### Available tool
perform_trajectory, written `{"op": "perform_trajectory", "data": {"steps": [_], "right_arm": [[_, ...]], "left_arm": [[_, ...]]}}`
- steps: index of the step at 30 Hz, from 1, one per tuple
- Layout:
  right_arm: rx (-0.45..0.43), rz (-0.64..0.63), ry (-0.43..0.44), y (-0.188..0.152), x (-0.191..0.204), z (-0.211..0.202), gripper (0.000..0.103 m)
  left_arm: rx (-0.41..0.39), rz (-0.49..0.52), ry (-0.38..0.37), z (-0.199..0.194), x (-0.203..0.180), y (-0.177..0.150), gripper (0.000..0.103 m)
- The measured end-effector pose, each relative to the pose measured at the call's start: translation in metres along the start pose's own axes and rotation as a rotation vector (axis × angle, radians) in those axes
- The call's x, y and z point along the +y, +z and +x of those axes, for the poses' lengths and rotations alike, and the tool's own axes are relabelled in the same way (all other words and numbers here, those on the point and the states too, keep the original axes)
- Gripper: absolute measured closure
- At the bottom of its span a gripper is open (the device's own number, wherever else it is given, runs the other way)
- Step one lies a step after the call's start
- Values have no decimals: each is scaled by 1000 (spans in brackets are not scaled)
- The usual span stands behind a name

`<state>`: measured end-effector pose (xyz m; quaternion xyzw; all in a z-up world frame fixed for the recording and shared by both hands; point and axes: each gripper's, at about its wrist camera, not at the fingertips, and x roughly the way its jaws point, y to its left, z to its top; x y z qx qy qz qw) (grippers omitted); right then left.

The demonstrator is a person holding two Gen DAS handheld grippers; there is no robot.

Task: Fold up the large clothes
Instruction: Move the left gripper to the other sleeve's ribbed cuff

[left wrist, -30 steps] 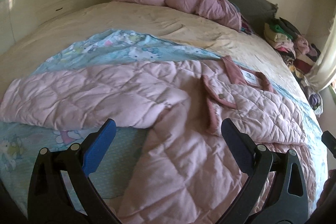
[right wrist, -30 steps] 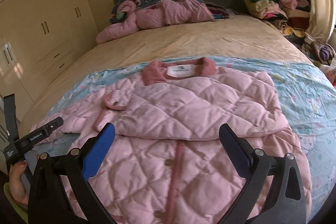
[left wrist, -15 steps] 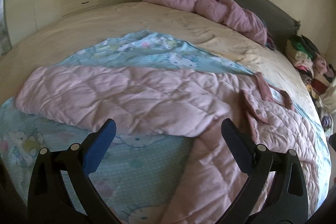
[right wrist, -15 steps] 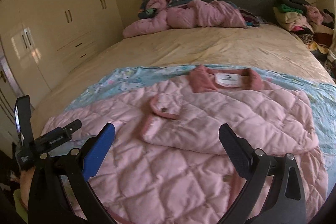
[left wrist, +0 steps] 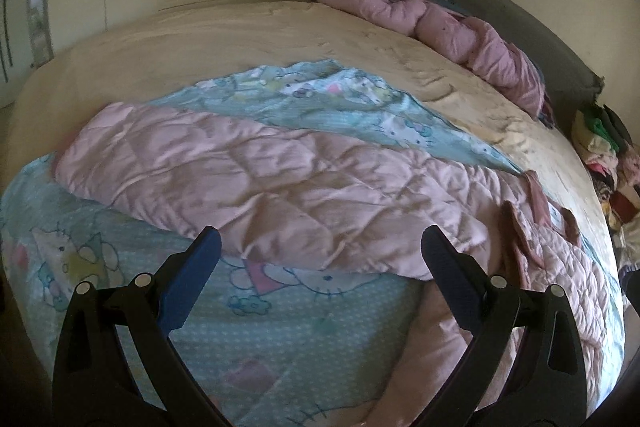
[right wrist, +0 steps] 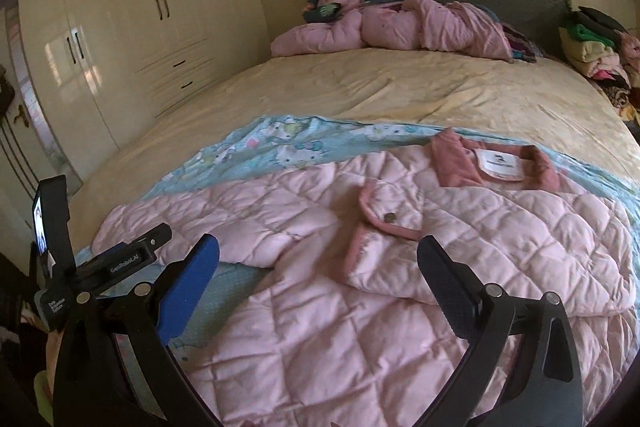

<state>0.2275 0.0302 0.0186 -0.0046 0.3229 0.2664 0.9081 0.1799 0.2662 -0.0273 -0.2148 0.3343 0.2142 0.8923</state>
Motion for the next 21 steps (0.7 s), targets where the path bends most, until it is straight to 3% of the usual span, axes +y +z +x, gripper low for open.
{"op": "perform_trajectory", "data": {"steps": [21], "right_arm": [[121, -163, 115, -2, 83, 69, 4]], "left_arm": [[22, -207, 146, 24, 101, 11, 9]]}}
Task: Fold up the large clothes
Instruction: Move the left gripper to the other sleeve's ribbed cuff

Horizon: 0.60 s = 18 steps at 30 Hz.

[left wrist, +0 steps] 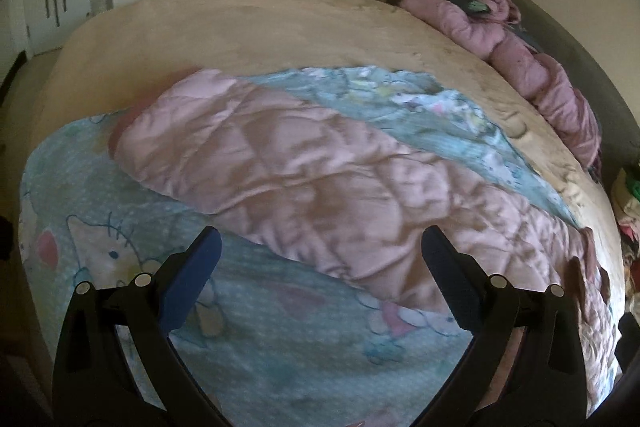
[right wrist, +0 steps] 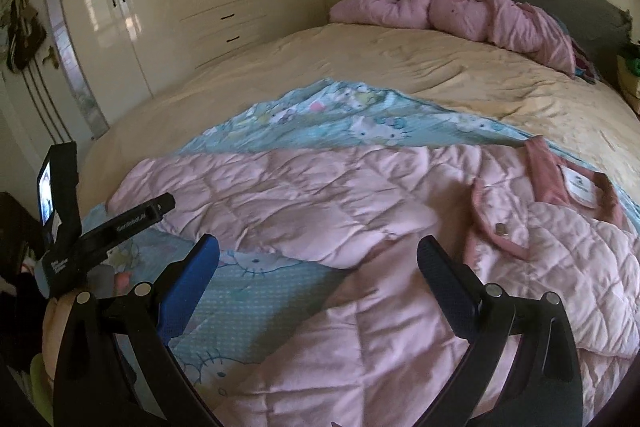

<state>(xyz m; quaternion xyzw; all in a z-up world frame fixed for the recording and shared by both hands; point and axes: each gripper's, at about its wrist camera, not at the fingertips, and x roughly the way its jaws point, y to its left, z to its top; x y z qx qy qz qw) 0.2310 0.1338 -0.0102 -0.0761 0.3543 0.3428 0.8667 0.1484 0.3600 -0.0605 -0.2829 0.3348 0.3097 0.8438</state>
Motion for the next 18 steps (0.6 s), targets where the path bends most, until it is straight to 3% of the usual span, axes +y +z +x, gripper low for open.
{"op": "perform_trajectory", "data": {"steps": [7, 11, 18], "right_arm": [[45, -25, 33, -3, 17, 24, 4], [70, -28, 60, -7, 25, 37, 4], [107, -27, 81, -13, 30, 52, 4]], "left_arm": [[20, -76, 77, 22, 37, 6, 9], [41, -126, 57, 38, 54, 11, 9], [8, -206, 15, 56, 77, 30, 9]]}}
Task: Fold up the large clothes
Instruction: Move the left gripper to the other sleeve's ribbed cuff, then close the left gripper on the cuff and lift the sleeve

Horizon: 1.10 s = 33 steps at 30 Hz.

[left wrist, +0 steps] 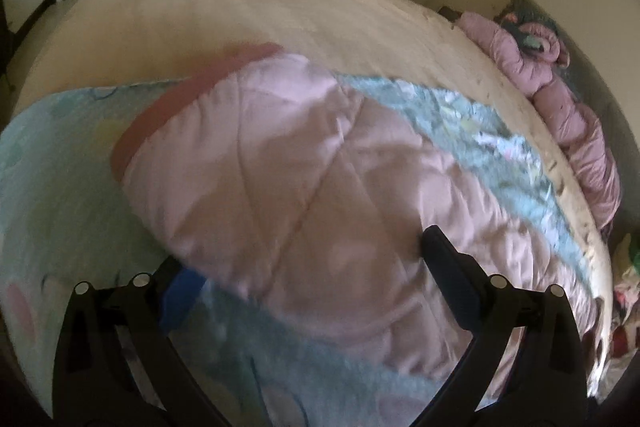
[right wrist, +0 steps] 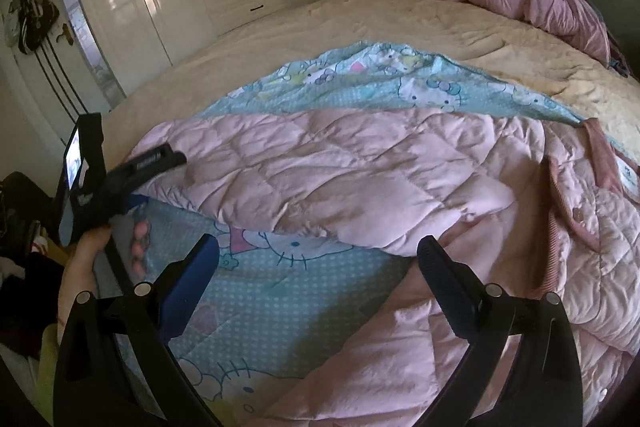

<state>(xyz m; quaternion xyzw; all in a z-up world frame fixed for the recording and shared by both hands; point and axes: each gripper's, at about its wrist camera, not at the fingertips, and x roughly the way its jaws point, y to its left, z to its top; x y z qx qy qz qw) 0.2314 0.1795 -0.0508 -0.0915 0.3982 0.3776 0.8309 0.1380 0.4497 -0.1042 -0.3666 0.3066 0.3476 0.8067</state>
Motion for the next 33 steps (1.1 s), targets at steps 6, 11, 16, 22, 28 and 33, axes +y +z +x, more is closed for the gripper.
{"op": "perform_trajectory", "data": {"steps": [6, 11, 16, 22, 28, 33], "right_arm": [[-15, 70, 14, 0, -16, -14, 4], [-49, 131, 25, -1, -32, -40, 4], [-117, 188, 32, -7, -55, -94, 4], [-194, 255, -18, -26, -92, -155, 4], [-248, 340, -63, -54, -128, -199, 4], [-289, 427, -64, -77, -158, -227, 4]], "left_arm": [[-73, -76, -93, -14, 9, 7, 73], [-149, -63, -200, -55, 4, 15, 87], [-215, -40, -276, -103, -9, 19, 89], [-256, -41, -339, -153, -25, 15, 90], [-296, 38, -349, -198, -62, 12, 91], [-322, 91, -373, -226, -96, 4, 93]]}}
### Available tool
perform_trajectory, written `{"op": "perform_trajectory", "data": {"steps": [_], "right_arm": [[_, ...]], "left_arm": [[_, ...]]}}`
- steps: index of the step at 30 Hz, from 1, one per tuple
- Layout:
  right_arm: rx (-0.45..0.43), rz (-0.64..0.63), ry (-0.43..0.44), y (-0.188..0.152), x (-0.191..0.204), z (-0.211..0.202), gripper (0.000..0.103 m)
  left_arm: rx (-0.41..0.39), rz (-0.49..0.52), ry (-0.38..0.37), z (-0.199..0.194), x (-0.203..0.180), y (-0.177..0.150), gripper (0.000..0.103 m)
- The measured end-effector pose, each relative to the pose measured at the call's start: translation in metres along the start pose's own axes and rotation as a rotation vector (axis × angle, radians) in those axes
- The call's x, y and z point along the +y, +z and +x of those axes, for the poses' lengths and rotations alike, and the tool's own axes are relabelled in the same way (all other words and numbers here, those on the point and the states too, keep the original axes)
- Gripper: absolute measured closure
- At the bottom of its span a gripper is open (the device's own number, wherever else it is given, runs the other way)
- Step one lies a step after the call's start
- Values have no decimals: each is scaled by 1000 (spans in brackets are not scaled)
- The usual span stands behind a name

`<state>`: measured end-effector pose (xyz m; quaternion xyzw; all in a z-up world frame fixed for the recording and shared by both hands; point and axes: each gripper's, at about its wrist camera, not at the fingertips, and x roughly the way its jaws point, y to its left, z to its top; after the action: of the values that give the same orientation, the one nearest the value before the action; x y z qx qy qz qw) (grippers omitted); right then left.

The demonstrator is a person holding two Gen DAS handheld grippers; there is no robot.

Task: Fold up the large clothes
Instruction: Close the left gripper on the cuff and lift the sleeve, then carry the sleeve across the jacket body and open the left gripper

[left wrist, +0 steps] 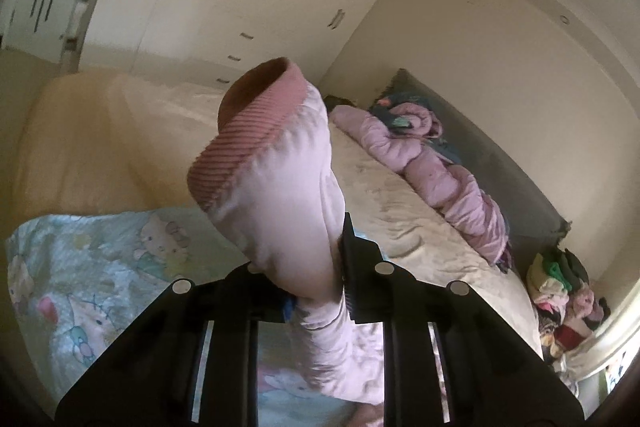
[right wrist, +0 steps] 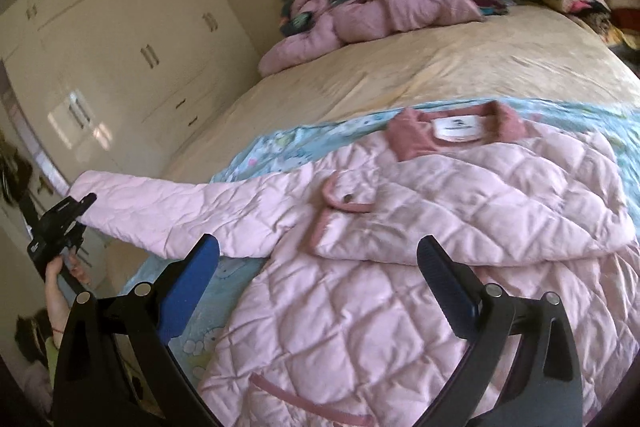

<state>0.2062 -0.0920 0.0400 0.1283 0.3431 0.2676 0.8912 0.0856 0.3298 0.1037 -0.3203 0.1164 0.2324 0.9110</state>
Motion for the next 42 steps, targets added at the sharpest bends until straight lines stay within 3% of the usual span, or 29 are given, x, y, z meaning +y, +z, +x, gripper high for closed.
{"op": "perform_trajectory", "data": {"steps": [9, 24, 33, 42], "right_arm": [[-58, 73, -9, -4, -50, -50, 4], [-143, 194, -49, -17, -134, -117, 4], [-172, 286, -118, -30, -183, -136, 4], [-163, 359, -212, -48, -226, -142, 4]], "left_arm": [[-23, 107, -88, -26, -87, -20, 95], [-17, 260, -232, -43, -183, -76, 96], [79, 389, -347, -36, -231, -137, 96], [213, 577, -448, -22, -266, -221, 96]]}}
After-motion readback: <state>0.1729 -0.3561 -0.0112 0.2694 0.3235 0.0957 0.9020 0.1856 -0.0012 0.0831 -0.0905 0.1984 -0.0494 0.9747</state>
